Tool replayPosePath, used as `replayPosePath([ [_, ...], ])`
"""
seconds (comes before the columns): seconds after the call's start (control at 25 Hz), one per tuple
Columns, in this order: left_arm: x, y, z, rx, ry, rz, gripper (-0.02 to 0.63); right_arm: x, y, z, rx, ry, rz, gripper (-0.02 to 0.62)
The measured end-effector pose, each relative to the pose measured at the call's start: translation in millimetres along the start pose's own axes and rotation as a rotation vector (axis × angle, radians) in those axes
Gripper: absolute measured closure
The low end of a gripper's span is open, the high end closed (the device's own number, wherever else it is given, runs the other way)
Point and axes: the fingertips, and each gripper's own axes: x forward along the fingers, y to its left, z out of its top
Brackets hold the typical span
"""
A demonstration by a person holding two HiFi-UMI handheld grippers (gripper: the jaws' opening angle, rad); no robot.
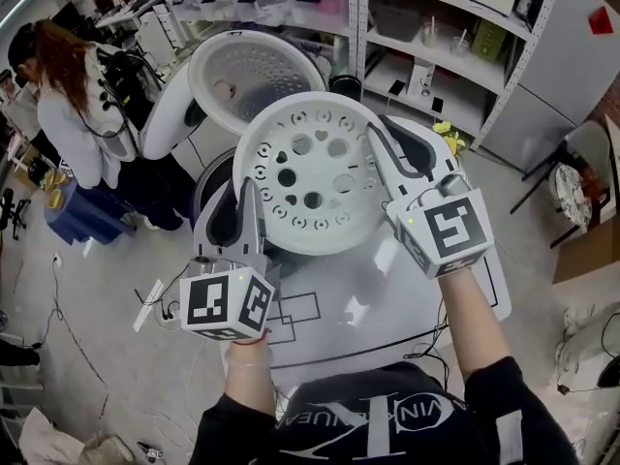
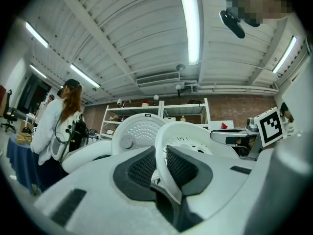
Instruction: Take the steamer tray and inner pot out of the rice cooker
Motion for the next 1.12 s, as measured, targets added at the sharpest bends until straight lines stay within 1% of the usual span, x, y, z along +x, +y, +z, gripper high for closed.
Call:
replayPosePath([
  [0.08,17,-24,-10,0.000,0.008,-0.018,0.537,-10,-26,-13,0.002,0.006,-0.016,0.546],
  [0.2,33,-46,-21,-0.001,0.022,-0.045,0.538,-23,-51,-28,0.001,0.025,-0.045,0.546],
  [0.36,45,-72,-33,-0.007,0.045,-0.083,0.538,-41,-74,-44,0.007,0.054,-0.085,0.546],
  [0.56,63,-102,-58,-0.016,0.089,-0.128,0.538,-60,-99,-72,0.034,0.094,-0.122,0.546],
  [0.76,81,-132,-85,-0.033,0.149,-0.166,0.538,-78,-126,-109,0.072,0.155,-0.155,0.546],
  [0.92,95,-149,-111,-0.050,0.203,-0.181,0.538,-88,-143,-140,0.106,0.202,-0.173,0.546],
  [1.12,108,-166,-165,-0.072,0.311,-0.187,0.538,-100,-155,-197,0.151,0.291,-0.183,0.546],
])
